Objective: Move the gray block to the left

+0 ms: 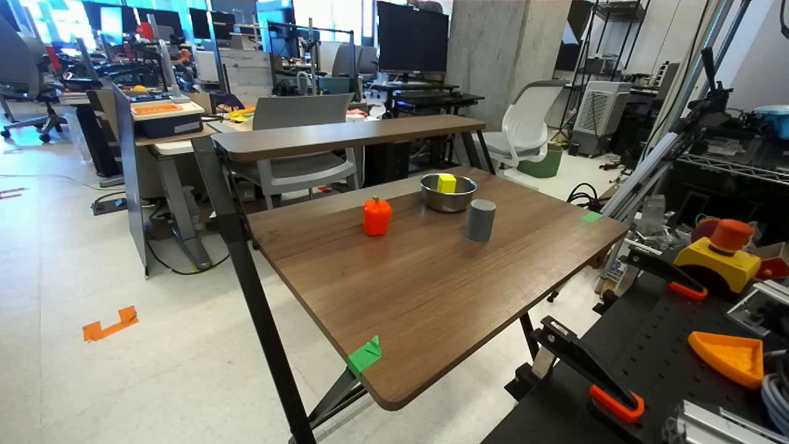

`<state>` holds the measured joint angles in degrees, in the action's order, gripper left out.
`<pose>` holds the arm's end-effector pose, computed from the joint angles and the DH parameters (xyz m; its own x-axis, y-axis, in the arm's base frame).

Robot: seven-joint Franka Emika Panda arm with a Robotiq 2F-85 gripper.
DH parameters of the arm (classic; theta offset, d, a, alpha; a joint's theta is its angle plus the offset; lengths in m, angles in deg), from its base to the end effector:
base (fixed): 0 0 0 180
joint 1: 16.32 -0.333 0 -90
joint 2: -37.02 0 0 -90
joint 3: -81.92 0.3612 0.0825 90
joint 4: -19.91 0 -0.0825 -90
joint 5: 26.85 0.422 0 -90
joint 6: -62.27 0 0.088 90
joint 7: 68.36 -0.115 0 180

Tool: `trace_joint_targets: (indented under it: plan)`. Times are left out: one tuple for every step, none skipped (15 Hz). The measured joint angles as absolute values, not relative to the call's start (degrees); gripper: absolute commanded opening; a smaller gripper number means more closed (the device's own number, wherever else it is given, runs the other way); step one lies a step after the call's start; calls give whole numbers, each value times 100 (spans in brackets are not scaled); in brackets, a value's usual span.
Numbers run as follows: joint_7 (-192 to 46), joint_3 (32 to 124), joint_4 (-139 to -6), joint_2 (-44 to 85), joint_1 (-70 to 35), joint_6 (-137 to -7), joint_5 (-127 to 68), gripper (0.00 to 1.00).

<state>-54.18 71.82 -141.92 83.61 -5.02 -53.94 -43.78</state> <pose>0.2783 -0.1235 0.4194 0.9982 0.0550 -0.0258 0.0580 -0.9890 0.1362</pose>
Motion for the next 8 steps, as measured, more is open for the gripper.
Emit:
trace_joint_targets:
  plan:
    - [-5418,7182,-14163,8354,-506,-5394,-4377,100]
    - [-5419,7182,-14120,8331,-518,-5394,-4365,100]
    - [-5420,7182,-14055,8276,-548,-5394,-4337,100]
    - [-5420,7182,-13974,8179,-608,-5394,-4295,100]
    - [-5420,7183,-13876,8037,-700,-5394,-4215,100]
    - [-5422,7186,-13767,7853,-809,-5395,-4107,100]
    - [-5441,7197,-13635,7617,-934,-5402,-3983,100]
    - [-5481,7218,-13491,7356,-1056,-5420,-3854,100]
